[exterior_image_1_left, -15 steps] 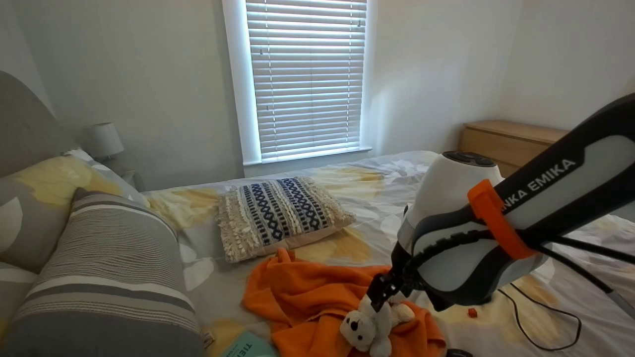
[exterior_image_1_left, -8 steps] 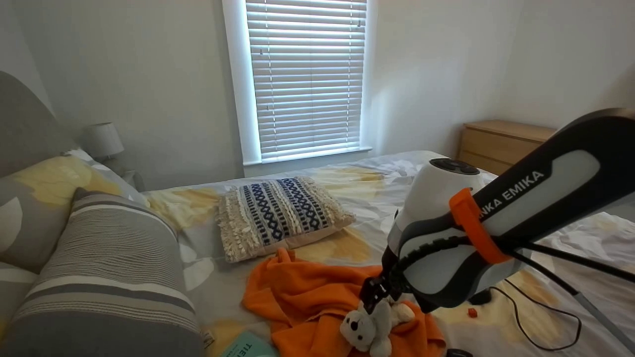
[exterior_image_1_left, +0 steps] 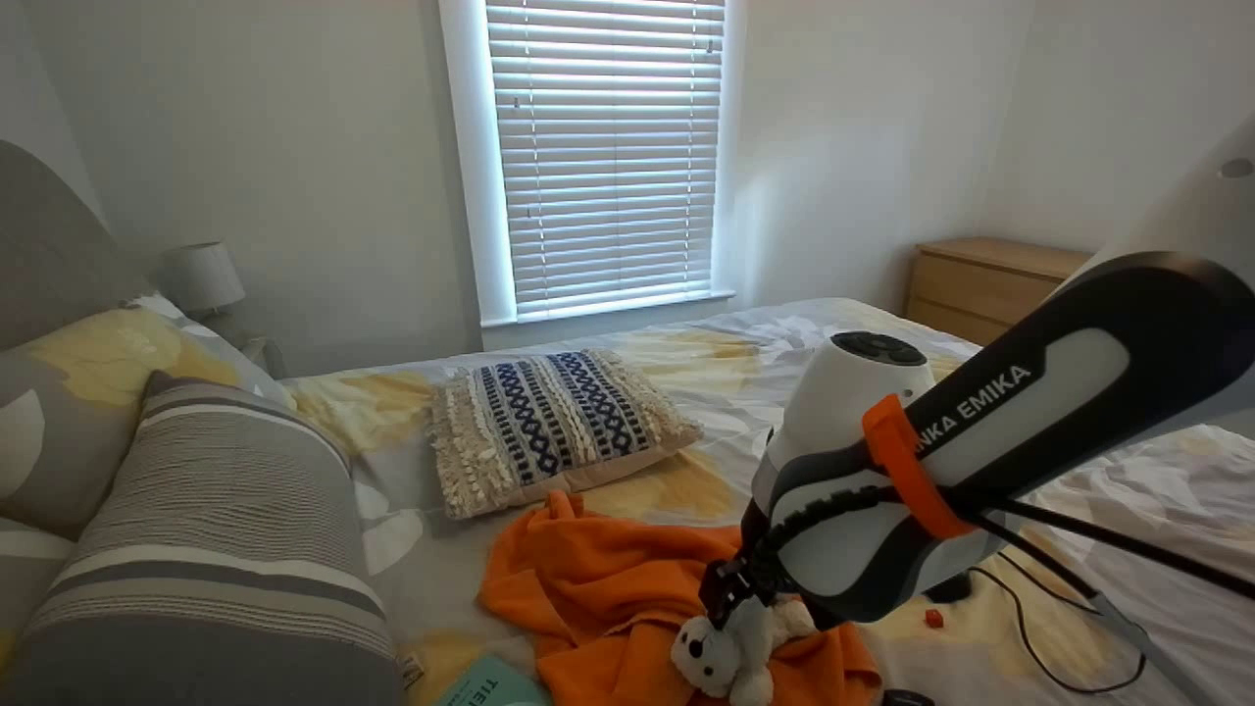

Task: Move the stuffed toy to the right

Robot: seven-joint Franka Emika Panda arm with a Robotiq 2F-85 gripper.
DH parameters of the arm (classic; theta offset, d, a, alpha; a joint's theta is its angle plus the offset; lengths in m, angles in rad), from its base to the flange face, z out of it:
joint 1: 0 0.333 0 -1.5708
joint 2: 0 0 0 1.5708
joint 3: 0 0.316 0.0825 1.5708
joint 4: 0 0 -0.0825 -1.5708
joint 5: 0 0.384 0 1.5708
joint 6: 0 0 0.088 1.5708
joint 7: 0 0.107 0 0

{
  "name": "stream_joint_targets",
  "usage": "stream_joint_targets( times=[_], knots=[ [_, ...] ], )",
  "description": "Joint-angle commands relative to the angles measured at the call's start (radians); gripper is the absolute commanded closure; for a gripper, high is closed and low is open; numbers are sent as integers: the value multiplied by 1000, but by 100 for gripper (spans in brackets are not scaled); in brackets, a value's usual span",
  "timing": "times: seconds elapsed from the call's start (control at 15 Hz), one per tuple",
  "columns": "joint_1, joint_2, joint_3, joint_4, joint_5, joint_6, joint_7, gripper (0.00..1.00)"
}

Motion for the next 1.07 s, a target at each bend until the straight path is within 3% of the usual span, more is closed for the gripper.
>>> stream_joint_targets(
  times=[0.0, 0.13, 0.4, 0.53, 0.73, 0.8, 0.93, 1.0],
  knots=[
    [-2, 39, -5, 28, -24, 25, 18, 26],
    [-2, 47, -8, 38, -24, 24, 18, 33],
    [0, 54, -9, 53, -24, 23, 21, 71],
    [1, 51, -10, 55, -23, 21, 23, 83],
    [2, 37, -7, 49, -22, 22, 23, 87],
    [1, 32, -5, 46, -21, 21, 23, 78],
    [-3, 23, 1, 40, -17, 22, 21, 76],
    [-5, 18, 2, 37, -14, 22, 22, 68]
  ],
)
